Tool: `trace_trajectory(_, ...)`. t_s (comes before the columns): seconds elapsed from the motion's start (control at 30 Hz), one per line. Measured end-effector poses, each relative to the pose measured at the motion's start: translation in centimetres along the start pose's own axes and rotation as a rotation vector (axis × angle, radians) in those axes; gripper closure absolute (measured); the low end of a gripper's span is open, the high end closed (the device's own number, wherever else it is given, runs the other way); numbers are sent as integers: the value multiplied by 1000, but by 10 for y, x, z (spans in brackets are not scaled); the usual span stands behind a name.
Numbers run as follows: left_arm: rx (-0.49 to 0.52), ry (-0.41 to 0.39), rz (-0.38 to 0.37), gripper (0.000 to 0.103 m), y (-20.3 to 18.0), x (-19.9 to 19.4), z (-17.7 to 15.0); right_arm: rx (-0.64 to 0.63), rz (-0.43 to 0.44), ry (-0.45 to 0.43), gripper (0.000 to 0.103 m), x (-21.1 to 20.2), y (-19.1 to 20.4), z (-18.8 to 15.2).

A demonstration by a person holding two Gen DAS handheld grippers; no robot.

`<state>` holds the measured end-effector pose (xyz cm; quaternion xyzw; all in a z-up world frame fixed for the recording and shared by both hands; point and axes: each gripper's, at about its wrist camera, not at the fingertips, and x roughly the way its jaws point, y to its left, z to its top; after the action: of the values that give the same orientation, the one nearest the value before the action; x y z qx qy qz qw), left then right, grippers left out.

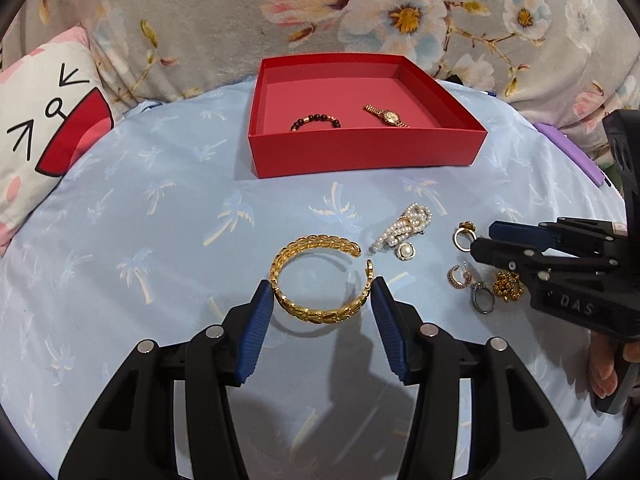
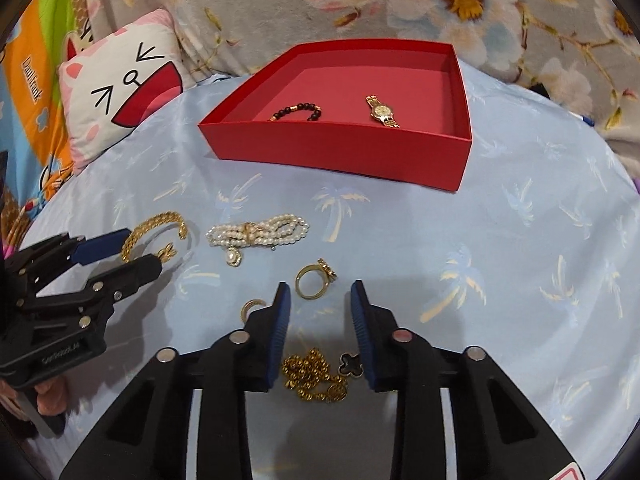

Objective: Organize jewelry
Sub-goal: 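Grasp the gold cuff bangle with the left tool, then grasp the gold ring with the right tool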

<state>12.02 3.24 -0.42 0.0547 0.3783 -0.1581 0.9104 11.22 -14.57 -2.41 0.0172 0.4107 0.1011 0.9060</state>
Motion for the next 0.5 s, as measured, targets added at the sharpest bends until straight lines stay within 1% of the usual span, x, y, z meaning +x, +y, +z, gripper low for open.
trace_trajectory(0.07, -8, 10, -4, 54, 1, 3, 0, 12, 5, 8, 84, 3, -2, 2)
trace_trajectory(0.2, -13, 21, -12, 54, 2, 6, -1, 7, 3, 17, 88, 8, -1, 3)
trace_trajectory(0.43, -13, 32, -17, 54, 1, 9, 0, -17, 6, 12, 102, 9, 3, 4)
trace_trajectory(0.5, -14, 33, -19, 54, 1, 10, 0, -22, 3, 10, 103, 8, 4, 4)
